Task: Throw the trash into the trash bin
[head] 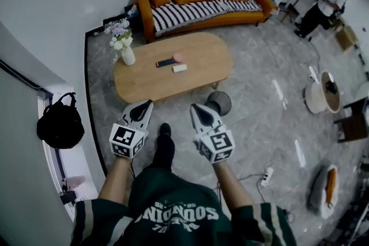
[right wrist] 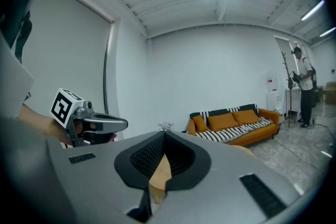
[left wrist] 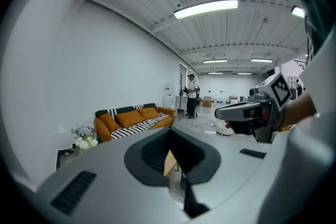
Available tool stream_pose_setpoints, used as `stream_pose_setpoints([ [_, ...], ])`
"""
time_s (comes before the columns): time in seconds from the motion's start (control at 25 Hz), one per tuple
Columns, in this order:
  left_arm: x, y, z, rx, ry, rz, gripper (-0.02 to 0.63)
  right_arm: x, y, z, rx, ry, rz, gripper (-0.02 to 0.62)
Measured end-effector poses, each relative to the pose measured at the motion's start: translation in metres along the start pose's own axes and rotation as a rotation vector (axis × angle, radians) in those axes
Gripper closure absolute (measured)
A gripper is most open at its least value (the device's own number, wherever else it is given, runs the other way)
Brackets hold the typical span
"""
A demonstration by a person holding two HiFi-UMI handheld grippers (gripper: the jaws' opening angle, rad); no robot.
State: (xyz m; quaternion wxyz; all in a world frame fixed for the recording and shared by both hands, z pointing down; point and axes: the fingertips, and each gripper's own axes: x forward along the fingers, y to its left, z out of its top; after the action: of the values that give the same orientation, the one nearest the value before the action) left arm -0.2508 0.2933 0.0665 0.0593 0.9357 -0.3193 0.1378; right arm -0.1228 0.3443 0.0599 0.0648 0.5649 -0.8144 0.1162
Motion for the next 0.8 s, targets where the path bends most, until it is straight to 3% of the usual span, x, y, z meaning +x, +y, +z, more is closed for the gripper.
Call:
stream_pose_setpoints([
  [0.28,0.098,0.078,0.026,0.002,0.034,-0.041,0.606,0.101,-0.058,0.028,-0.004,0.037,-0.032,0.597],
  [0.48,0.157,0.125,0.037,0.005,0.054,-0.060,0.606,0.170,-0.104,0.048,0.048,0.007,-0.083,0.597],
  [0.8,0.226,0.166,0.041,-0.017,0.068,-0.079,0.606,0.236,-0.148,0.052,0.011,0.053,-0.083,0.597],
])
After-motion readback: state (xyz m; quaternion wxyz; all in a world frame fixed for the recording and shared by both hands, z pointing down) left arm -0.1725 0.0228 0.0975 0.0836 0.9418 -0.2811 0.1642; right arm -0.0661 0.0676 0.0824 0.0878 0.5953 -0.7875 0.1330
